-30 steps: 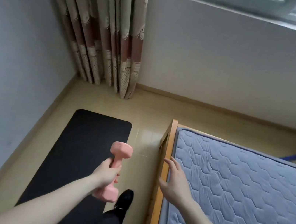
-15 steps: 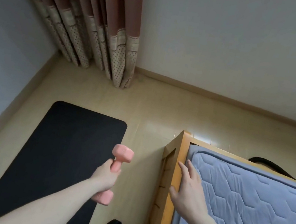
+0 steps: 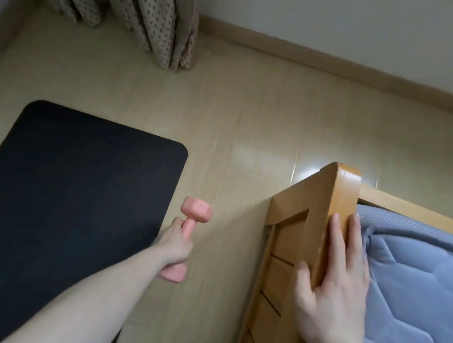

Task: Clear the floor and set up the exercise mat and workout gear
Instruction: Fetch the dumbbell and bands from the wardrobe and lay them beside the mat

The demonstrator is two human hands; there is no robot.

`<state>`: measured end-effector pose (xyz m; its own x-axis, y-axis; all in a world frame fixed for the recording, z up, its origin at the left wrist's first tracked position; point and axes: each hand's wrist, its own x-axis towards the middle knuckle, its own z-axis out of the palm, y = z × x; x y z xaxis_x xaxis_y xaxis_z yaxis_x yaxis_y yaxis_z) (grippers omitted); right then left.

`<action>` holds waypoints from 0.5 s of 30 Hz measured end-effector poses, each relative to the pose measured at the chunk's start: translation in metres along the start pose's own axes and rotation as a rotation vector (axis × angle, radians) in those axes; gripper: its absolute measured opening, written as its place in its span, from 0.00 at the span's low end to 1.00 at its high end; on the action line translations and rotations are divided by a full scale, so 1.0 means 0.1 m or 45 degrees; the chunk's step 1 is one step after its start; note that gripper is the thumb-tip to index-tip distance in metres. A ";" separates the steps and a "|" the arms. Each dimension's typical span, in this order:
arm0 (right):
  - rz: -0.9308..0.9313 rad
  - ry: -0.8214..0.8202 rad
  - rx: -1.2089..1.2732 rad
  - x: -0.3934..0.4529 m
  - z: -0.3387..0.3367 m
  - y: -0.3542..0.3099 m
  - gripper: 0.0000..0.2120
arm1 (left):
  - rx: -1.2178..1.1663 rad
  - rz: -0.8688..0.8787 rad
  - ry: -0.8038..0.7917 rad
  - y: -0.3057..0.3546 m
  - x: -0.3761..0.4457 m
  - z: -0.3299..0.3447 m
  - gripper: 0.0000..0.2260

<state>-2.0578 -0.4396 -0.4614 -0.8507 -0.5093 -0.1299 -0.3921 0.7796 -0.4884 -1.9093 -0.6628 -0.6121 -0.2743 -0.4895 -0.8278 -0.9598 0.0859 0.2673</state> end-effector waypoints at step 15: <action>-0.055 0.096 0.077 -0.02 0.11 0.16 0.39 | 0.018 -0.106 0.010 0.05 0.89 0.96 0.23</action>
<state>-2.0588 -0.4301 -0.4782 -0.8584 -0.5111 -0.0436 -0.4089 0.7331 -0.5435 -1.9444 -0.6224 -0.7319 -0.1931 -0.5021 -0.8430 -0.9800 0.0566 0.1908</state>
